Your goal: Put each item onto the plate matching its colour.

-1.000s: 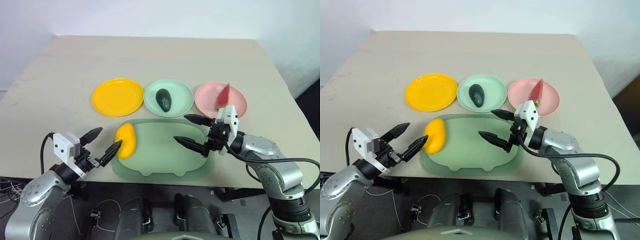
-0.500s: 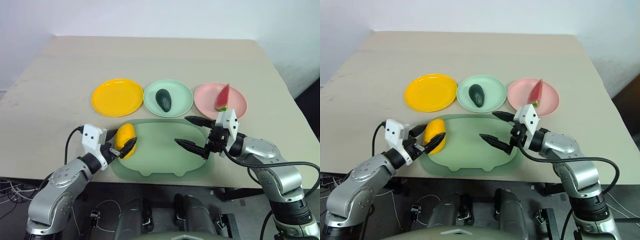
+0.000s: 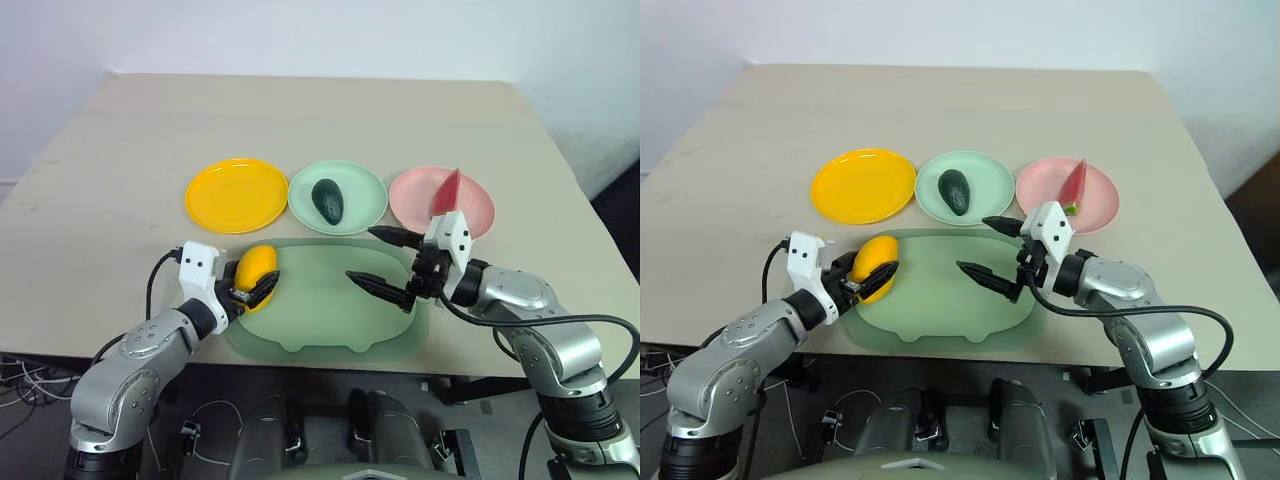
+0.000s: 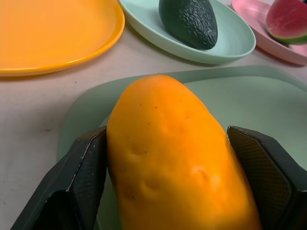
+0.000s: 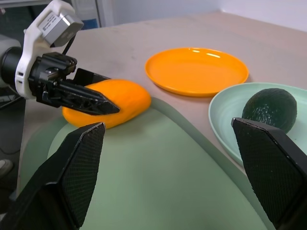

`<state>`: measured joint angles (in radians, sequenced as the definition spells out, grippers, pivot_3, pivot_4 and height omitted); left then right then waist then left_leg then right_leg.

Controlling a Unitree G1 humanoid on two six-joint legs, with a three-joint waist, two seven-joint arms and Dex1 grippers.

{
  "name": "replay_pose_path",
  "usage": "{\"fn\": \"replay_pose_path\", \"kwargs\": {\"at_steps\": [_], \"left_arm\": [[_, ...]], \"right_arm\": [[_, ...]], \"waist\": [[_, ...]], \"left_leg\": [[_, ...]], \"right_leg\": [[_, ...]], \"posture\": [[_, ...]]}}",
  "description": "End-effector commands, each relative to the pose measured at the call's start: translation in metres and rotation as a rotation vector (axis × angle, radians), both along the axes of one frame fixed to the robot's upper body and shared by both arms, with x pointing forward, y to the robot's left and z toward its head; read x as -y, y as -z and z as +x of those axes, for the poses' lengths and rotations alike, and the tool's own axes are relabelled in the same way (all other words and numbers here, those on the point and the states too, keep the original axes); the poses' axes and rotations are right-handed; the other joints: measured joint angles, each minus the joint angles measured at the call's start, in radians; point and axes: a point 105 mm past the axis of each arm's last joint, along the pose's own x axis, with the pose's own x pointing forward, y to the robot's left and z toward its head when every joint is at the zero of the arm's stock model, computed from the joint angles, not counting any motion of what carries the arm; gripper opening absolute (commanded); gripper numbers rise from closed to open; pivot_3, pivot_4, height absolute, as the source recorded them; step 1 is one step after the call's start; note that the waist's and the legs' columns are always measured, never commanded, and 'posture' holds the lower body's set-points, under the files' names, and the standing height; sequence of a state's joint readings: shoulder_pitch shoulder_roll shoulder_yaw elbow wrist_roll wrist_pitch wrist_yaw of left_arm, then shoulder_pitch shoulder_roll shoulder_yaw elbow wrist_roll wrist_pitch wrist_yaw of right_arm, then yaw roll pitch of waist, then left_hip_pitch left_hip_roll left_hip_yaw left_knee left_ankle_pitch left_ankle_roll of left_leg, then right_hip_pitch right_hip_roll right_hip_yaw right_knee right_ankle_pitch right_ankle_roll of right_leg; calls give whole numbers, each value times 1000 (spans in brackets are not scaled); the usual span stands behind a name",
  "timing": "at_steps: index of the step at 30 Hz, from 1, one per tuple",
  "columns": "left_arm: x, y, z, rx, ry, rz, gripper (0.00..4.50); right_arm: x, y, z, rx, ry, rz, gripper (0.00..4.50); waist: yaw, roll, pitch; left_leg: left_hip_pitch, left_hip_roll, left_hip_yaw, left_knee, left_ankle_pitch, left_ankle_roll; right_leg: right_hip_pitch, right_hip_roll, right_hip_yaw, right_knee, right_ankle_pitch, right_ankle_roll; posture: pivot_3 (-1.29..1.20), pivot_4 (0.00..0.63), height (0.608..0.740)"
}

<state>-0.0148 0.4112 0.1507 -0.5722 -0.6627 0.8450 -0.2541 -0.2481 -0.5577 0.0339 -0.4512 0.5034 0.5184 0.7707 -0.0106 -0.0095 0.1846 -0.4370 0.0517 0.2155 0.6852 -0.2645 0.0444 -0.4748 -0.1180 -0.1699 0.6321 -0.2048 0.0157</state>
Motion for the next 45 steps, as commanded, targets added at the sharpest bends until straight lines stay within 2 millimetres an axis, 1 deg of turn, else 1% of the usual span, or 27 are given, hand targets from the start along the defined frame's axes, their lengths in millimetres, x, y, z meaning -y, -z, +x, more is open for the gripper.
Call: {"fn": "replay_pose_path", "kwargs": {"at_steps": [1,2,5,10,12,15,17,20,23,25,29,31,32,35,40,42,43,45], "left_arm": [[-5,-1,0,-8,-3,12,3559],[-9,-6,2,6,-15,13,3559],[-21,-31,13,83,-57,15,3547],[-46,-78,56,226,-219,108,3547],[-47,-86,69,257,-233,130,3547],[-45,-90,91,272,-247,144,3547],[-42,-88,102,268,-240,144,3547],[-43,-78,133,240,-282,137,3547],[-39,-69,149,227,-281,141,3547],[-37,-59,156,207,-280,154,3547],[-45,-49,164,172,-319,149,3547],[-51,-49,165,182,-334,154,4245],[-52,-49,164,183,-332,156,4469],[-57,-52,162,197,-336,157,4469],[-65,-67,154,256,-343,173,4469],[-68,-77,147,289,-344,181,4469],[-69,-85,139,318,-322,176,4469],[-69,-94,128,349,-298,166,4469]], "right_arm": [[-3,-10,-2,57,-10,-13,4500],[-3,-9,-2,58,-9,-15,4500],[-3,-10,-3,61,-6,-15,4500],[-5,-9,-1,64,2,-3,4500],[-7,-8,0,62,7,4,4500],[-10,-7,3,70,7,6,4500],[-12,-9,5,73,11,15,4500],[-14,-11,9,78,15,16,4500],[-15,-11,10,81,14,10,4500],[-16,-11,10,83,15,5,4500],[-16,-14,11,98,22,1,4500],[-16,-15,12,100,27,6,4500],[-16,-15,12,99,29,6,4500],[-16,-10,12,90,28,8,4500],[-21,-13,14,95,27,21,4500],[-20,-15,14,99,26,25,4500],[-18,-17,15,104,29,28,4500],[-16,-19,16,109,34,31,4500]], "waist": [[0,0,0],[0,0,0],[0,0,0],[9,-1,0],[8,-1,0],[3,-1,0],[1,-1,0],[2,-2,1],[0,-2,1],[-1,-2,1],[-4,-2,1],[-4,-2,1],[-4,-2,1],[-3,-2,1],[-4,-2,1],[-4,-2,1],[-4,-2,1],[-5,-2,1]], "left_leg": [[0,0,0,0,0,0],[0,0,0,0,0,0],[0,0,0,0,0,0],[0,-1,0,0,0,0],[-1,-1,0,1,0,0],[-1,0,0,0,0,0],[-1,0,0,0,0,0],[-1,0,0,1,1,-1],[-1,0,0,1,1,-1],[-1,0,0,1,1,0],[-1,0,0,1,1,0],[-1,0,0,1,1,0],[-1,0,0,1,1,0],[-1,0,0,1,1,0],[-1,0,0,2,1,0],[-1,0,0,2,1,0],[-1,0,0,2,1,0],[-1,0,0,2,1,0]], "right_leg": [[0,0,0,0,0,0],[0,0,0,0,0,0],[0,0,0,0,0,0],[0,0,0,0,0,1],[0,0,0,0,1,2],[0,1,-1,0,2,3],[0,1,-1,1,2,3],[0,1,-1,2,2,3],[0,1,-1,2,2,3],[-1,1,-1,2,2,4],[-2,1,-2,3,1,4],[-2,1,-2,4,1,4],[-2,1,-2,4,1,4],[-1,1,-2,4,1,4],[-1,1,-2,5,1,4],[-2,0,-2,5,1,4],[-1,0,-2,5,1,4],[-1,0,-1,6,1,4]], "posture": [[0,150,696],[0,150,696],[0,150,696],[0,150,696],[0,150,696],[0,150,696],[0,150,696],[0,150,696],[0,150,696],[0,150,696],[0,150,696],[0,150,696],[0,150,696],[0,150,696],[0,150,696],[0,150,696],[0,150,696],[0,150,696]]}}
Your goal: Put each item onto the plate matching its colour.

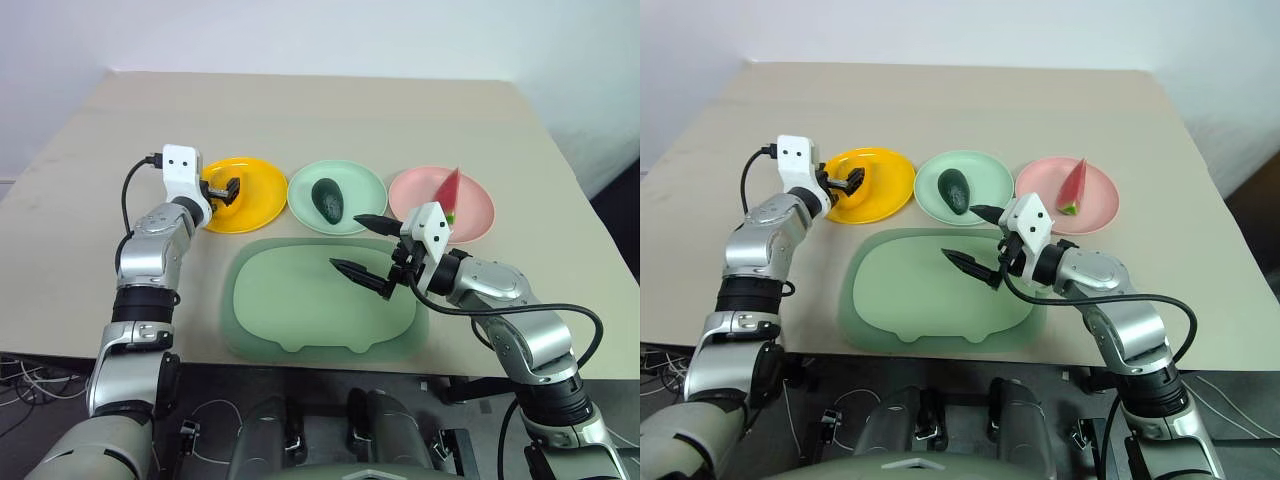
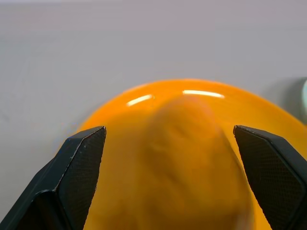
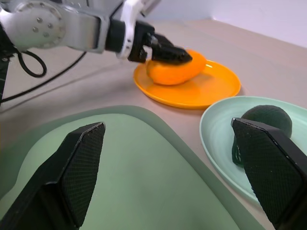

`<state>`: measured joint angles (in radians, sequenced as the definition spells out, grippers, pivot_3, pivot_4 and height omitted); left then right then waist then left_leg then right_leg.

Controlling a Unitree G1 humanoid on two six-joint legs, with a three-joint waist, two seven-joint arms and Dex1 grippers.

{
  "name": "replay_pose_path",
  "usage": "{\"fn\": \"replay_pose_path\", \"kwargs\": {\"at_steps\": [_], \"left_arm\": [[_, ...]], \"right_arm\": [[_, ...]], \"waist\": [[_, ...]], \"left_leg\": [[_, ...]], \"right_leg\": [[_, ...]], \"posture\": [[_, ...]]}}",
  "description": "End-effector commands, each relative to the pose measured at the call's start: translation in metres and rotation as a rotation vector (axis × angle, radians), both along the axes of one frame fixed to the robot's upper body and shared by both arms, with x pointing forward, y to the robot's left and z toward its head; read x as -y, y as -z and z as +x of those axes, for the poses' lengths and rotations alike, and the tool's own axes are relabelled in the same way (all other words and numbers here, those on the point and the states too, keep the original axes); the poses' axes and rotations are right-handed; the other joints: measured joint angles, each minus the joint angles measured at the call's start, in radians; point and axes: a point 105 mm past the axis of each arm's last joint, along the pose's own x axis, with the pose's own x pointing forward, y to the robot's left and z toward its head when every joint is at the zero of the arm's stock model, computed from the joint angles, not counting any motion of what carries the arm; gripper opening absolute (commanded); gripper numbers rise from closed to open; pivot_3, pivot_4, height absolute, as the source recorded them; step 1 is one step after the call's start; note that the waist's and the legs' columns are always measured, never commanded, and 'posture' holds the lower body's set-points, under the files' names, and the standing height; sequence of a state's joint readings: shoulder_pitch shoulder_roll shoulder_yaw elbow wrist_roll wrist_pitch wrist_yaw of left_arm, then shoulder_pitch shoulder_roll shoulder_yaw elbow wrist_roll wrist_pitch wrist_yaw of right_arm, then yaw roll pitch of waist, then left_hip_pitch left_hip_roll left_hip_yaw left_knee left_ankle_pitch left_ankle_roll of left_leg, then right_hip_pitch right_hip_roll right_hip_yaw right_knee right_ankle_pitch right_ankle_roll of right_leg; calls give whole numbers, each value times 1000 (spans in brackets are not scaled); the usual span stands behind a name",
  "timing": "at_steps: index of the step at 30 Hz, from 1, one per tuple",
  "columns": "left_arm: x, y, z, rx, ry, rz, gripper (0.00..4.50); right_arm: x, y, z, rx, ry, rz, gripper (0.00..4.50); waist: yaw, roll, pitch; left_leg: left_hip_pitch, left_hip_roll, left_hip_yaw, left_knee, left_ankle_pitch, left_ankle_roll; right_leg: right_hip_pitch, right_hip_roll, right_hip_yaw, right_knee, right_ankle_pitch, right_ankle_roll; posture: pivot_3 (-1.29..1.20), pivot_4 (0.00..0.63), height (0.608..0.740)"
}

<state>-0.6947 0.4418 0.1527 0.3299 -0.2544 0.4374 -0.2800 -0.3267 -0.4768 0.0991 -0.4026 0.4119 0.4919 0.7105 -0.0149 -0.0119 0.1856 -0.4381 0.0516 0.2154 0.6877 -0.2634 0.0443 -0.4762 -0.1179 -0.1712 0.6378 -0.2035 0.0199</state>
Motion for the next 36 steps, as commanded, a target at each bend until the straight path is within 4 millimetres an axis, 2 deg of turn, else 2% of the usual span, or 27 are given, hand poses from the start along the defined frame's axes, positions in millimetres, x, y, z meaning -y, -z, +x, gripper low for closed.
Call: {"fn": "replay_pose_path", "kwargs": {"at_steps": [1,5,10,14,18,21,25,30,36], "left_arm": [[-2,-37,-22,125,64,-19,4469],[-7,-39,-45,154,141,-10,4469],[-10,-42,-61,216,202,39,4469],[-2,-43,-79,309,313,138,4469],[4,-32,-104,339,445,157,4469],[-12,-23,-115,302,434,148,4469],[-22,-16,-135,270,515,127,4469],[-22,-6,-150,222,612,113,4469],[-22,7,-156,172,664,145,4469]], "right_arm": [[5,-13,3,56,7,15,4500],[14,-11,9,65,36,4,4500],[21,-6,11,65,56,-7,4500],[26,-6,9,67,53,-19,4500],[30,-5,4,67,61,-22,4500],[35,-12,1,67,86,1,4500],[42,-9,-3,49,97,-9,4500],[55,-5,-2,30,126,-18,4500],[66,0,-2,20,146,-44,4500]], "waist": [[-1,0,0],[-1,0,0],[4,0,0],[1,0,0],[2,0,0],[1,0,0],[1,0,0],[4,0,0],[2,0,0]], "left_leg": [[0,0,0,0,0,0],[1,0,0,1,0,0],[0,0,0,3,0,0],[0,0,0,3,-1,0],[0,0,0,3,-1,0],[-1,0,0,3,-1,0],[-1,1,-1,3,-1,0],[-2,1,-1,3,-2,1],[-3,0,0,2,-2,2]], "right_leg": [[0,0,0,0,0,0],[0,0,0,2,0,0],[0,-1,0,3,-1,0],[0,-1,0,3,-1,0],[-1,-1,0,3,-1,0],[-2,-1,0,3,-1,-1],[-2,-1,0,3,-3,-2],[-2,-1,0,-1,-4,-1],[-1,-1,0,-5,-4,-2]], "posture": [[0,150,696],[0,150,696],[0,150,696],[0,150,696],[0,150,696],[0,150,696],[0,150,696],[0,150,696],[0,150,696]]}}
